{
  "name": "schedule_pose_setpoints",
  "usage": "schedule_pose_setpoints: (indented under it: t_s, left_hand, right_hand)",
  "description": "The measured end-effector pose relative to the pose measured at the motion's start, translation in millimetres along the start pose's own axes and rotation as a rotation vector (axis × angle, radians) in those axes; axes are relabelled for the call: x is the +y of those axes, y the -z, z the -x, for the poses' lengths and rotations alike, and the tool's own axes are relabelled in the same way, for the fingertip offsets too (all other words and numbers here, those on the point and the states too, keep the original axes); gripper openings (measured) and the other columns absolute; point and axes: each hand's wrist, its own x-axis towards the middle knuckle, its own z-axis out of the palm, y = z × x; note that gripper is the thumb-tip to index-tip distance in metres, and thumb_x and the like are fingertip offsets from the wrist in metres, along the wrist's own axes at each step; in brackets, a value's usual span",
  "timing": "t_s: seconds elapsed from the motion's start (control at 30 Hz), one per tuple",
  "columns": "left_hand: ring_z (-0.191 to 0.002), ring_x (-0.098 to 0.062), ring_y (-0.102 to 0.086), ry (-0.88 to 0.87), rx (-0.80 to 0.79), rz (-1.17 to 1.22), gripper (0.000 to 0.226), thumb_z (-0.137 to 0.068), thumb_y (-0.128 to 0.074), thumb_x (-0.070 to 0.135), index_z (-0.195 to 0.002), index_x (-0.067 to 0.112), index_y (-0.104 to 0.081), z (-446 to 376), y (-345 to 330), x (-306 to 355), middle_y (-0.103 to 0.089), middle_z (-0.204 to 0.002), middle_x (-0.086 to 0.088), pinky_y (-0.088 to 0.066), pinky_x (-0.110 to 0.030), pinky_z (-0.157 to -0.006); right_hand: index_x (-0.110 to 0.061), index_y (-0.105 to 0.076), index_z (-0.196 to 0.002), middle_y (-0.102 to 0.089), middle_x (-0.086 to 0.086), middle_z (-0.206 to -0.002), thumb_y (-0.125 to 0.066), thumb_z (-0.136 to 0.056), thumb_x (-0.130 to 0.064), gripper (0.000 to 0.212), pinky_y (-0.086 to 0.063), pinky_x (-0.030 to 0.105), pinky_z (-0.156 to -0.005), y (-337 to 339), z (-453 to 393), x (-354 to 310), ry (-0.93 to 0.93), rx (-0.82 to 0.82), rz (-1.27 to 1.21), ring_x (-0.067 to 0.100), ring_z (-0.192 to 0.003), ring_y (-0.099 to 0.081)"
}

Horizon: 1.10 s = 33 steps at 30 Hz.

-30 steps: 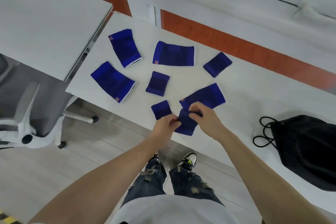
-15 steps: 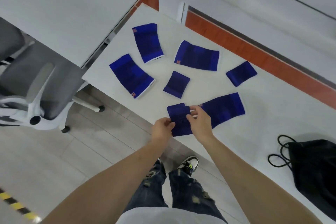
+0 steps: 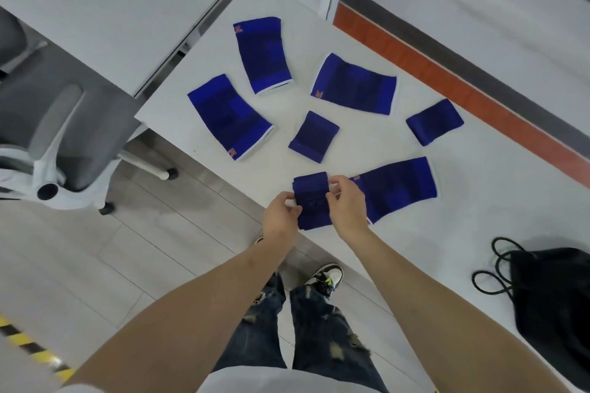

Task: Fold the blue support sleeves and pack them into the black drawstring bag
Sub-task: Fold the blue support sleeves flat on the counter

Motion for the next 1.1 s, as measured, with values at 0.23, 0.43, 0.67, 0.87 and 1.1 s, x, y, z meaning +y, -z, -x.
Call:
schedule_pose_setpoints:
  t_s: [0.23, 0.43, 0.67, 0.87, 1.1]
  left_hand:
    - [-0.085, -0.023, -0.074, -0.023, -0.021, 0.014, 0.019, -0.100, -0.057, 0.008, -0.112, 0.021, -0.062, -2.0, -4.5, -1.2, -0.073, -0.095, -0.005, -0.065, -0.047, -0.078]
    - [-0.089, -0.028, -0.073, 0.021, -0.027, 0.124, 0.017, -0.099, -0.057, 0.001, -0.108, 0.015, -0.060, -1.0, -7.8, 1.1, -0.068, -0.097, -0.010, -0.065, -0.049, -0.077]
    - [-0.089, -0.024, -0.074, 0.034, -0.042, 0.115, 0.024, -0.099, -0.065, 0.017, -0.121, 0.018, -0.054, -0.2, 1.3, 6.1, -0.070, -0.104, -0.007, -0.064, -0.044, -0.079]
    - [-0.097, -0.029, -0.073, 0.048, -0.186, 0.195, 0.023, -0.101, -0.065, 0.019, -0.121, 0.009, -0.062, 2.4, 10.3, 14.2, -0.073, -0.106, -0.011, -0.063, -0.046, -0.084]
    - [-0.076, -0.009, -0.061, -0.110, -0.220, 0.159, 0.007, -0.101, -0.064, 0.015, -0.103, 0.010, -0.067, 6.0, 26.3, 24.9, -0.069, -0.089, 0.000, -0.047, -0.010, -0.059]
  right_hand:
    - [-0.021, -0.063, -0.122, -0.066, -0.004, -0.111, -0.061, -0.099, -0.012, 0.025, -0.057, 0.031, -0.079, -5.5, 6.7, 6.1, -0.013, 0.018, 0.030, 0.013, -0.100, -0.063]
    - [-0.019, -0.064, -0.117, -0.067, -0.006, -0.104, -0.061, -0.099, -0.006, 0.022, -0.048, 0.019, -0.070, -4.2, 7.8, 4.1, -0.065, 0.012, -0.069, 0.010, -0.094, -0.062]
    - [-0.019, -0.063, -0.114, -0.067, -0.005, -0.101, -0.066, -0.096, -0.006, 0.023, -0.044, 0.004, -0.060, 1.3, 8.7, 4.4, -0.153, -0.034, -0.229, -0.001, -0.086, -0.060]
    - [-0.024, -0.059, -0.123, -0.069, -0.006, -0.108, -0.070, -0.096, -0.015, 0.031, -0.058, 0.027, -0.079, 10.2, 16.1, 3.8, -0.203, -0.077, -0.396, 0.010, -0.100, -0.066]
    - [-0.020, -0.065, -0.129, -0.075, -0.001, -0.105, -0.065, -0.097, -0.014, 0.032, -0.060, 0.035, -0.087, 26.9, 20.2, -2.8, -0.150, -0.160, -0.541, 0.014, -0.099, -0.072]
